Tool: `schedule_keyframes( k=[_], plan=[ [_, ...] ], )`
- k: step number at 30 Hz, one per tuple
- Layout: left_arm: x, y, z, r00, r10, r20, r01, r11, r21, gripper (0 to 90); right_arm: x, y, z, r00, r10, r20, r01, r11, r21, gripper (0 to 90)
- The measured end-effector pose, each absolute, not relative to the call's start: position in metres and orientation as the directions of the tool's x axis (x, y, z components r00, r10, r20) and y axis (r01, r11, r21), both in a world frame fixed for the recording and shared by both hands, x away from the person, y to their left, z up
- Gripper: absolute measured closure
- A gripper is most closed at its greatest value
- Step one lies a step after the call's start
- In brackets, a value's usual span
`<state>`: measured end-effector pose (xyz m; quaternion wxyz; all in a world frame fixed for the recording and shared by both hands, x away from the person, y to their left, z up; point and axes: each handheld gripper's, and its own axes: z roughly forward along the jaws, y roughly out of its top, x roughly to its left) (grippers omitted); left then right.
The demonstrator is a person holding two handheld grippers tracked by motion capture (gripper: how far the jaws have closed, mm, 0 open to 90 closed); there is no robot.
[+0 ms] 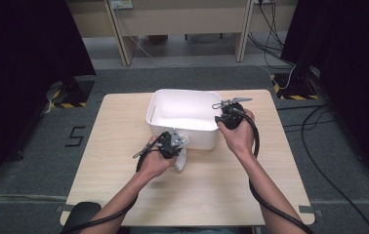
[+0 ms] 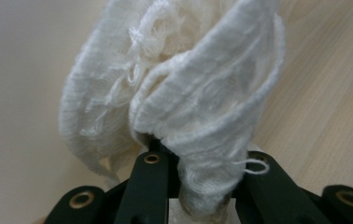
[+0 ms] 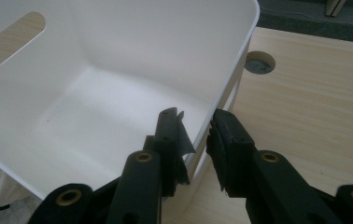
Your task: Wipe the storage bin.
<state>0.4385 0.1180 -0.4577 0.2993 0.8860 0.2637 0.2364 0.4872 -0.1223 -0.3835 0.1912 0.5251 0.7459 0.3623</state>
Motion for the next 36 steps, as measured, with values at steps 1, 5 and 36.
schedule_keyframes(
  k=[1,5,36],
  plan=[
    [0.439,0.118,-0.459,0.749,0.61,0.258,0.328,-0.68,0.656,77.8,0.487,-0.122,-0.383,-0.375,0.922,0.097,0.646,0.185,0.74,73.0],
    [0.439,0.117,-0.46,0.751,0.606,0.263,0.326,-0.687,0.65,77.8,0.487,-0.122,-0.383,-0.374,0.922,0.098,0.646,0.184,0.741,73.0],
    [0.441,0.108,-0.46,0.764,0.599,0.24,0.326,-0.678,0.659,77.8,0.488,-0.123,-0.384,-0.376,0.921,0.1,0.645,0.182,0.742,72.7]
  ],
)
